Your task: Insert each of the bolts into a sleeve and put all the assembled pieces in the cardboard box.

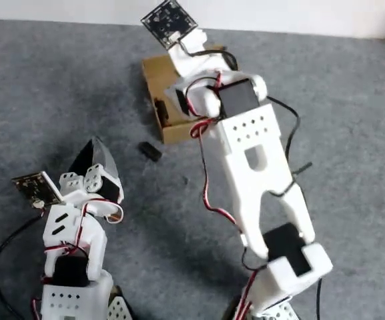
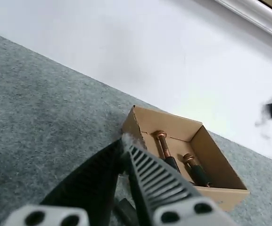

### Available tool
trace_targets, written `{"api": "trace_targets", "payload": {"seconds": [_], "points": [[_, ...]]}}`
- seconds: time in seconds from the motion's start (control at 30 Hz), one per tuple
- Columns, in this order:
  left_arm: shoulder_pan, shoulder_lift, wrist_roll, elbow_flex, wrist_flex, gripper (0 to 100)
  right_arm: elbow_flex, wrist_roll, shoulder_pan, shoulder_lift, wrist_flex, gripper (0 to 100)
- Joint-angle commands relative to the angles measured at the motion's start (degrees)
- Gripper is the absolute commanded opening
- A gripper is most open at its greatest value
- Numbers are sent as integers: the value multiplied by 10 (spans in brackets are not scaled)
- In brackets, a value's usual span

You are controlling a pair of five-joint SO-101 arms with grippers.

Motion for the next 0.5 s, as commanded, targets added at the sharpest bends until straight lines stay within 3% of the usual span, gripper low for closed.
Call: {"api": "trace_targets", "payload": {"seconds": [0.0,0.23,0.47], "points": [[-7,-6,-4,8,-16,10,-18,-31,-36,-78,36,386],[-33,-3,-1,-6,-14,10,-15,-45,-104,-98,148,386],[-137,-3,-1,-113,76,10,105,-45,-106,-60,90,386]]}}
